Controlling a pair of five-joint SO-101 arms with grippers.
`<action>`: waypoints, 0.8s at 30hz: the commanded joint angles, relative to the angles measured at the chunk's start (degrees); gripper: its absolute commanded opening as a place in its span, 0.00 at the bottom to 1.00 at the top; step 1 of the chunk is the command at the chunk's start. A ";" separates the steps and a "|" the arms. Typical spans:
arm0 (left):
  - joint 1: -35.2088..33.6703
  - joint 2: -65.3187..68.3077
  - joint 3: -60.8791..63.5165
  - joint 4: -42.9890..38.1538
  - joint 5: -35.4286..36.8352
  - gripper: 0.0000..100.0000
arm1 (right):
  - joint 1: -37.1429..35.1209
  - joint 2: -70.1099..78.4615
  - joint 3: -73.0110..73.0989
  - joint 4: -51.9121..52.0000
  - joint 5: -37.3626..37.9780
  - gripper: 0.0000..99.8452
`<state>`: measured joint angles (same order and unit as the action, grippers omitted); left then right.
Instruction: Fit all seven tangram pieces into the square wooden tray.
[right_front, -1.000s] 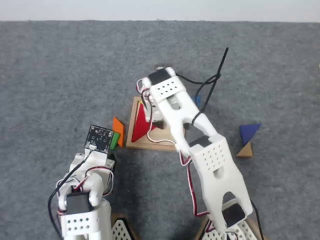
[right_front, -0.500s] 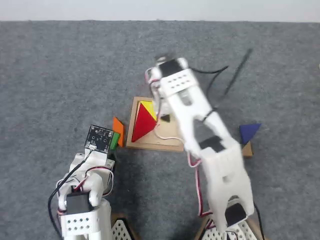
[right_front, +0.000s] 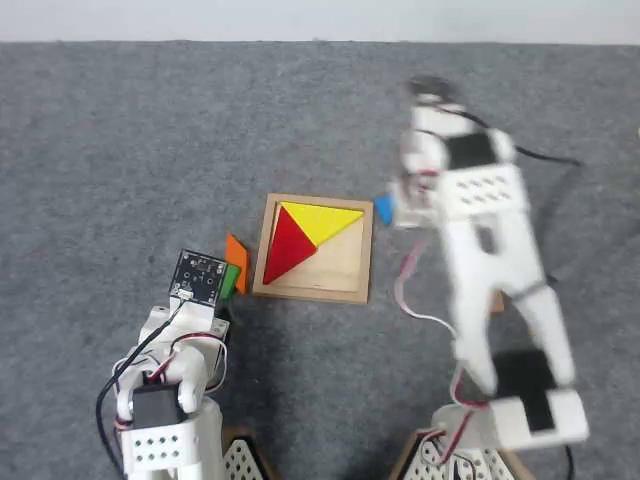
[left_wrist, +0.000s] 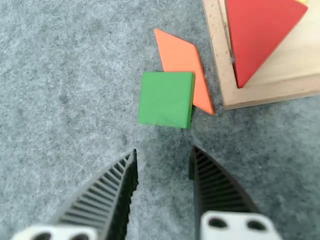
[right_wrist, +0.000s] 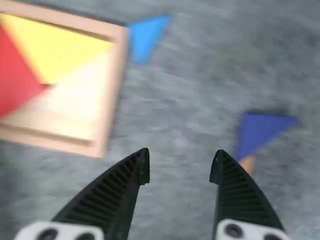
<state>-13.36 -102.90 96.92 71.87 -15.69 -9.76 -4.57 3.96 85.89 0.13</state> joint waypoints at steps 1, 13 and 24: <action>-0.35 -0.09 -0.40 0.26 -0.53 0.17 | 11.38 -8.48 12.31 -11.56 10.20 0.21; -0.35 -0.09 -0.40 0.26 -0.53 0.17 | 24.57 -9.10 29.27 -22.46 19.08 0.21; -0.35 -0.09 -0.40 0.26 -0.53 0.17 | 12.26 -12.18 38.68 -31.43 13.10 0.21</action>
<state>-13.36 -102.90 96.92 71.87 -15.69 7.56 -13.45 42.29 56.70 16.13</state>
